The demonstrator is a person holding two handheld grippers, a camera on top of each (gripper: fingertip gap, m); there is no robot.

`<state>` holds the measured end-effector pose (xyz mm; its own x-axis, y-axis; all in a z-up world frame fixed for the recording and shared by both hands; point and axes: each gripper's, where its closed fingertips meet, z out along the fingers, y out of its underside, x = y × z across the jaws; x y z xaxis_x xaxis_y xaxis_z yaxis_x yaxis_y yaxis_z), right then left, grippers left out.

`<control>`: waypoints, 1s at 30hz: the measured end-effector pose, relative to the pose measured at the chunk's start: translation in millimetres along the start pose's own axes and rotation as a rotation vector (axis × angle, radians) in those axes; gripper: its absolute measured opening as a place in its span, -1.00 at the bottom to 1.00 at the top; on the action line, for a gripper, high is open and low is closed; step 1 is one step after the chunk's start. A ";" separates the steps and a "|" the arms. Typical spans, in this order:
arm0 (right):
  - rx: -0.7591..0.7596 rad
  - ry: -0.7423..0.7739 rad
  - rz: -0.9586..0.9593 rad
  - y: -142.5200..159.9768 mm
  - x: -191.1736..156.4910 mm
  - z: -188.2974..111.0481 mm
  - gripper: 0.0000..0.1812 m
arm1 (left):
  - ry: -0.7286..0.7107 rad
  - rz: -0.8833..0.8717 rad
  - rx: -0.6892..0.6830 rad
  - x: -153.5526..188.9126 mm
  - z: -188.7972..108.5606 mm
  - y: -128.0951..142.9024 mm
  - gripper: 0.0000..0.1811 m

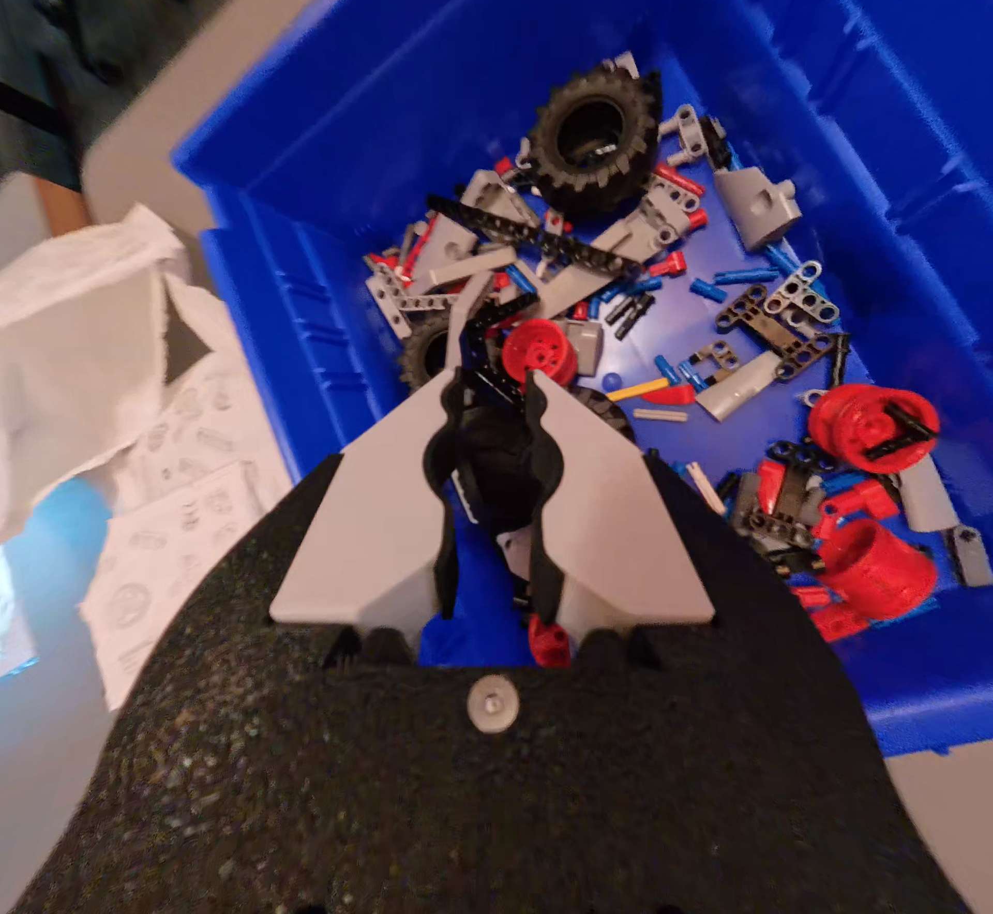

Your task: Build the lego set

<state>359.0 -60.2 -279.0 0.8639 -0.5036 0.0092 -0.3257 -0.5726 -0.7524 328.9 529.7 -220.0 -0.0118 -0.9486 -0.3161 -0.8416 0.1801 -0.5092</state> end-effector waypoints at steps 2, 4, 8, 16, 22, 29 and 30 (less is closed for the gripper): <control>0.000 0.001 -0.002 0.0 -0.1 0.0 -0.75 | -0.069 0.006 0.063 -8.3 -13.9 -5.7 -0.79; 0.000 0.007 -0.009 0.1 -0.1 -0.1 -0.75 | -0.168 0.026 0.145 -17.4 -36.1 -15.7 -0.79; 0.001 0.017 -0.027 -0.1 -0.8 -0.3 -0.77 | -0.260 0.093 0.357 -4.3 -100.5 -43.7 -0.80; -0.001 -0.014 -0.018 0.5 -3.8 -1.0 -0.59 | 0.115 0.346 0.741 178.9 -240.3 -76.4 -0.80; -0.021 -0.112 -0.084 16.2 -28.7 -19.0 -0.33 | 0.700 0.373 0.748 375.1 -245.9 -26.6 -0.80; 0.036 -0.227 -0.316 16.9 -77.4 -38.7 -0.51 | 0.944 0.339 0.525 473.3 -194.8 33.1 -0.80; 0.053 -0.251 -0.336 13.2 -84.7 -38.9 -0.52 | 0.922 0.357 0.494 476.3 -186.2 38.3 -0.80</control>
<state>266.5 -50.3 -264.1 0.9875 -0.1182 0.1039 0.0040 -0.6409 -0.7676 190.6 36.4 -241.0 -0.7817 -0.6149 0.1046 -0.4039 0.3712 -0.8361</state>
